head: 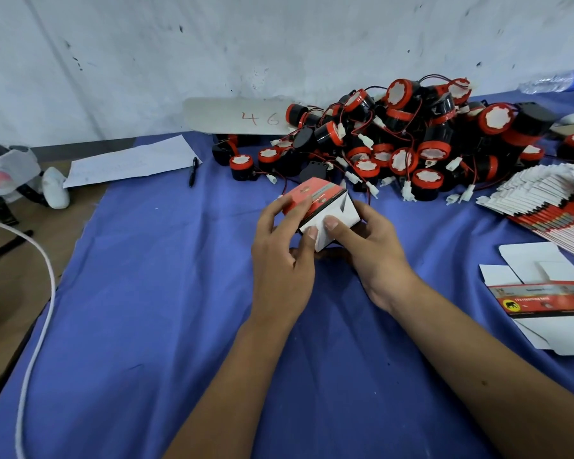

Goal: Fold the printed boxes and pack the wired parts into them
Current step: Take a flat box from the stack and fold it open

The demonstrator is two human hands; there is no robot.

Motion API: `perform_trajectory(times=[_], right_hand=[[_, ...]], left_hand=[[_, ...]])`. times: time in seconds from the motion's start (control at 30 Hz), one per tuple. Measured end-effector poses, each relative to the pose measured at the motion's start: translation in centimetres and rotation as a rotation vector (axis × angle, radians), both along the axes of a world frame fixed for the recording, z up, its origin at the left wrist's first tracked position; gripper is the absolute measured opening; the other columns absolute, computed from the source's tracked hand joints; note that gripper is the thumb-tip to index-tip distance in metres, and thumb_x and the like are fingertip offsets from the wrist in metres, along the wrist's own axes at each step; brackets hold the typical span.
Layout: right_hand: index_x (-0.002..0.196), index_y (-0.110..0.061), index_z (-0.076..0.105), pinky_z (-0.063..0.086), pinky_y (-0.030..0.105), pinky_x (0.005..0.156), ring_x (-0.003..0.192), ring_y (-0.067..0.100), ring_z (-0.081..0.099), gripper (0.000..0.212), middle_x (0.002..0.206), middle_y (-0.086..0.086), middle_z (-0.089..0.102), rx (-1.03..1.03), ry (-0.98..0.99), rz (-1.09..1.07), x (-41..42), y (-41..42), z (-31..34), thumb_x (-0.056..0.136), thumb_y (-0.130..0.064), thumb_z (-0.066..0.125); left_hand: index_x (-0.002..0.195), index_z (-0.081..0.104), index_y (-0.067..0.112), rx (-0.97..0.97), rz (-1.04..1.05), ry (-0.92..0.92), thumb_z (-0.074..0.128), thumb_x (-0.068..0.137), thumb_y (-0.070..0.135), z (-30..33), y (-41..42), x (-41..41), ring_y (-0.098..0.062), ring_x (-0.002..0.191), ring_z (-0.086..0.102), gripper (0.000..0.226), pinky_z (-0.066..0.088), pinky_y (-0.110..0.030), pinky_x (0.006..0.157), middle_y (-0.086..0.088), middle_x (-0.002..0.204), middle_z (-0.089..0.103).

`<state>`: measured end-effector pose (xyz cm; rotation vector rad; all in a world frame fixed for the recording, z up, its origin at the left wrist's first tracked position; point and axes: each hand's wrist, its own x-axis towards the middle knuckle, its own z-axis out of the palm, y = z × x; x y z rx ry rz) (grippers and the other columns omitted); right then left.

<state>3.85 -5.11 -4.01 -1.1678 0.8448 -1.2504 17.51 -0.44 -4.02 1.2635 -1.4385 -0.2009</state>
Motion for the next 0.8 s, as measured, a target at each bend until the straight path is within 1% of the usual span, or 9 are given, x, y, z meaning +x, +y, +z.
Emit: perform_trajectory(times=[0.1,0.23,0.3,0.43,0.53,0.6,0.67,0.73,0.8], right_hand=[[0.131,-0.015,0.062,0.061,0.043,0.078,0.105,0.033,0.072,0.036,0.113,0.009,0.075,0.004,-0.004,-0.031,-0.1,0.0,-0.1,0.096,-0.01,0.068],[0.129,-0.017,0.061,0.06,0.059,0.078,0.099,0.038,0.072,0.035,0.11,0.011,0.074,0.019,0.033,-0.107,0.0,-0.1,-0.2,0.096,-0.007,0.068],[0.129,-0.018,0.06,0.061,0.059,0.075,0.098,0.039,0.072,0.037,0.109,0.011,0.074,0.026,0.02,-0.126,-0.1,-0.1,-0.2,0.095,-0.006,0.068],[0.134,-0.018,0.056,0.054,0.048,0.072,0.099,0.035,0.069,0.046,0.113,0.011,0.074,0.048,-0.097,-0.03,-0.2,0.2,0.2,0.092,-0.009,0.072],[0.14,-0.018,0.049,0.045,0.039,0.078,0.098,0.024,0.064,0.059,0.108,0.008,0.072,0.099,-0.206,0.028,-0.4,0.2,0.3,0.089,-0.008,0.074],[0.143,-0.016,0.047,0.046,0.036,0.081,0.095,0.022,0.064,0.068,0.107,0.007,0.07,0.12,-0.27,0.057,-0.6,0.2,0.5,0.082,-0.006,0.077],[0.145,-0.014,0.045,0.051,0.037,0.088,0.096,0.022,0.068,0.077,0.106,0.008,0.073,0.119,-0.325,0.086,-0.8,0.2,0.8,0.077,-0.003,0.079],[0.146,-0.016,0.045,0.054,0.038,0.093,0.099,0.023,0.071,0.078,0.106,0.007,0.075,0.061,-0.269,0.068,-0.7,0.5,1.0,0.077,0.0,0.076],[0.144,-0.021,0.047,0.057,0.035,0.093,0.1,0.022,0.072,0.076,0.106,0.004,0.076,-0.175,0.052,-0.078,-0.8,0.8,1.1,0.08,0.005,0.078]], left_hand=[[0.139,0.064,0.016,-0.012,-0.012,-0.008,0.062,0.101,0.006,-0.1,0.0,-0.2,-0.02,0.133,0.054,0.039,0.052,-0.015,0.094,-0.005,0.145,0.052],[0.139,0.065,0.017,-0.006,-0.043,-0.005,0.062,0.102,0.008,-0.5,0.0,-0.7,-0.012,0.132,0.052,0.038,0.059,-0.039,0.095,-0.003,0.145,0.051],[0.139,0.065,0.018,-0.004,-0.054,0.013,0.061,0.103,0.009,-0.5,-0.1,-0.8,-0.008,0.131,0.052,0.037,0.059,-0.04,0.092,-0.002,0.144,0.051],[0.138,0.065,0.022,0.043,-0.107,0.25,0.054,0.107,0.014,-0.2,0.0,-0.6,-0.02,0.124,0.059,0.034,0.065,-0.033,0.072,-0.003,0.137,0.053],[0.136,0.064,0.031,0.077,-0.088,0.356,0.05,0.109,0.019,-0.1,0.0,-0.3,-0.017,0.117,0.062,0.032,0.064,-0.031,0.07,-0.004,0.131,0.055],[0.133,0.062,0.036,0.094,-0.083,0.375,0.048,0.11,0.021,-0.2,-0.1,-0.3,-0.015,0.115,0.062,0.031,0.064,-0.031,0.069,-0.004,0.132,0.055],[0.135,0.064,0.029,0.164,-0.07,0.363,0.046,0.111,0.023,-0.4,-0.2,-0.3,-0.013,0.116,0.06,0.031,0.065,-0.037,0.072,-0.004,0.135,0.053],[0.134,0.066,0.023,0.26,-0.044,0.299,0.044,0.11,0.029,-0.8,-0.4,-0.4,-0.014,0.121,0.057,0.032,0.063,-0.045,0.084,-0.004,0.139,0.05],[0.136,0.065,0.026,0.287,-0.01,0.253,0.045,0.109,0.038,-0.8,-0.3,-0.4,-0.007,0.124,0.052,0.035,0.055,-0.039,0.1,-0.003,0.14,0.049]])
